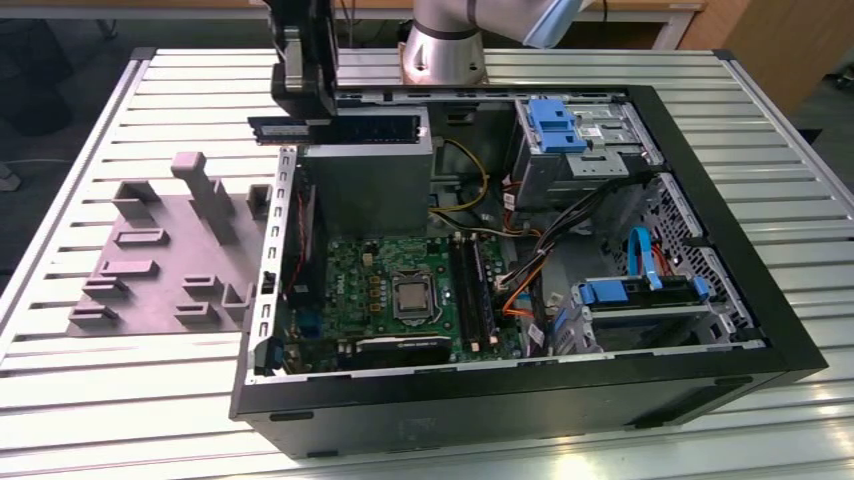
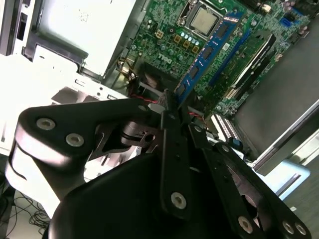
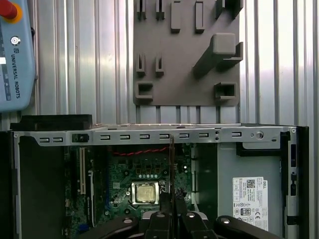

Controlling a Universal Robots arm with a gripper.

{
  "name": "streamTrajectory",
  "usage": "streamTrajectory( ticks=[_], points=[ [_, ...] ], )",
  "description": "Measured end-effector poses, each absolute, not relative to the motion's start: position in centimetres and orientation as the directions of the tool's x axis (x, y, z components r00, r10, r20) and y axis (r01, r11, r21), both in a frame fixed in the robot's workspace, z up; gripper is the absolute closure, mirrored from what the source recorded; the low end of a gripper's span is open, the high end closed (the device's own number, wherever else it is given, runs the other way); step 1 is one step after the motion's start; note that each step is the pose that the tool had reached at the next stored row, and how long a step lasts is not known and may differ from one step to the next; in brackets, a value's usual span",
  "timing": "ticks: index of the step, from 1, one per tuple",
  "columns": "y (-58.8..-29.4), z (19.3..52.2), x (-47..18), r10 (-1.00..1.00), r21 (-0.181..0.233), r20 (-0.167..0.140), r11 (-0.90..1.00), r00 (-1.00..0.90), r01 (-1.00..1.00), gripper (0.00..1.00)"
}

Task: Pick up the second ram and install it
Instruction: 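Pick up the second ram and move it above second insertion slot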

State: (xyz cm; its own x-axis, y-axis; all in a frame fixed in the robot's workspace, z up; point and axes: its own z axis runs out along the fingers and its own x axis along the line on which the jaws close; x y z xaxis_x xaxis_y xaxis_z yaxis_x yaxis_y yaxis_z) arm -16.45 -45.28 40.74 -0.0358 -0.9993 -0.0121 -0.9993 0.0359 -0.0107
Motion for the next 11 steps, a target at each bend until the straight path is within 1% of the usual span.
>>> streamTrajectory(
  ticks=[11],
  points=[
    [-45.3, 40.7, -14.7, -0.999, -0.011, -0.012, 0.036, -0.036, -0.999, 0.86]
  ],
)
